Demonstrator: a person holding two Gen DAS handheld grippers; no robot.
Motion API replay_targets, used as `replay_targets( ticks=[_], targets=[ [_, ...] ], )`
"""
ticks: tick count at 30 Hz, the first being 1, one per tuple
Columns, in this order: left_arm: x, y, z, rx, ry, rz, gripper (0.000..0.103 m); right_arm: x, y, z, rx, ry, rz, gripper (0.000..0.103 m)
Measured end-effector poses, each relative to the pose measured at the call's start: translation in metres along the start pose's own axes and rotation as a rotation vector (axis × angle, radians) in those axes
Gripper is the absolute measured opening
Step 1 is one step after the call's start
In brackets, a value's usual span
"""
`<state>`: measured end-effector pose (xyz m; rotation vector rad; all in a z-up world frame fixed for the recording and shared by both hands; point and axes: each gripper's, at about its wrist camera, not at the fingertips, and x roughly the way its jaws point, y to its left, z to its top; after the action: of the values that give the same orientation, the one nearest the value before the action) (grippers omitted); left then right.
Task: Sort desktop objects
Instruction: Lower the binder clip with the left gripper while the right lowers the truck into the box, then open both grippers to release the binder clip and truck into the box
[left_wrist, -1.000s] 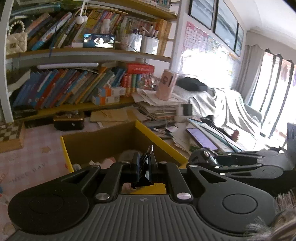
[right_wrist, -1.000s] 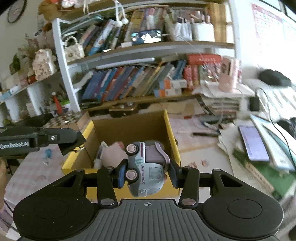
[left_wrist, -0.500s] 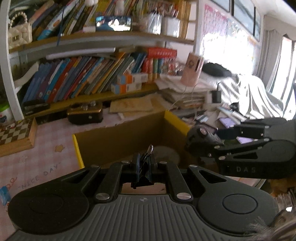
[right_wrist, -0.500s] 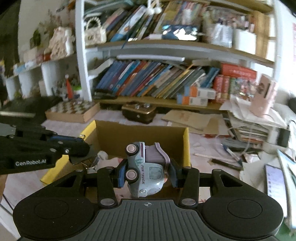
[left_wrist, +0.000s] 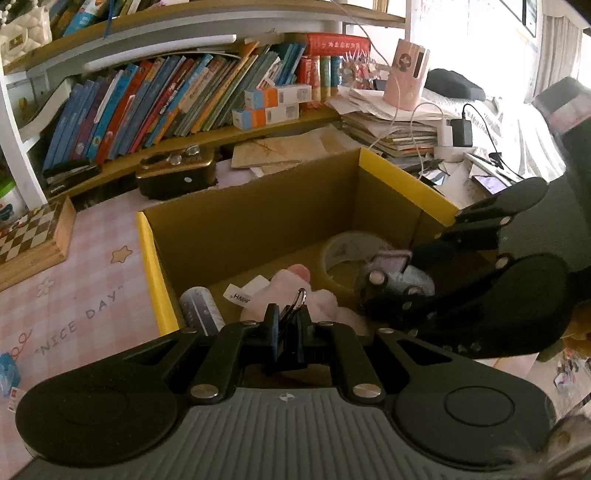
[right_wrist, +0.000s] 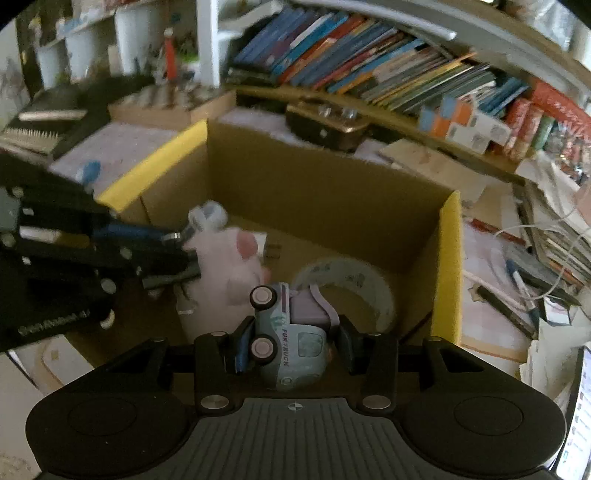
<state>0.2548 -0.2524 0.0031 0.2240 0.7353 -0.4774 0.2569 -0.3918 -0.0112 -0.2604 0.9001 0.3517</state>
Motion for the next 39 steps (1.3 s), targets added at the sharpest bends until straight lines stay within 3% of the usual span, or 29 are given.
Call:
replay_targets(
  ticks=[9,18,19,22,26,39],
  targets=[
    [0.006,-0.004,-0.003,0.038,0.009,0.017,0.011,0.011,-0.005,0.002,-0.002,0.065,0.021,0.044],
    [0.01,-0.012,-0.006,0.08,0.019,0.033,0.023,0.015,-0.005,0.004,-0.005,0.076,0.017,0.044],
    [0.008,-0.013,-0.006,0.08,0.014,0.034,0.027,0.014,-0.004,0.003,-0.004,0.07,0.014,0.045],
    [-0.003,-0.015,-0.005,0.082,-0.031,0.074,0.053,0.007,-0.004,0.003,0.011,0.039,0.014,0.049],
    [-0.03,-0.011,-0.001,0.053,-0.11,0.088,0.072,-0.016,-0.004,0.003,0.027,-0.041,0.005,0.061],
    [-0.107,-0.013,-0.007,-0.009,-0.278,0.121,0.1,-0.093,0.001,-0.018,0.174,-0.325,-0.125,0.07]
  ],
)
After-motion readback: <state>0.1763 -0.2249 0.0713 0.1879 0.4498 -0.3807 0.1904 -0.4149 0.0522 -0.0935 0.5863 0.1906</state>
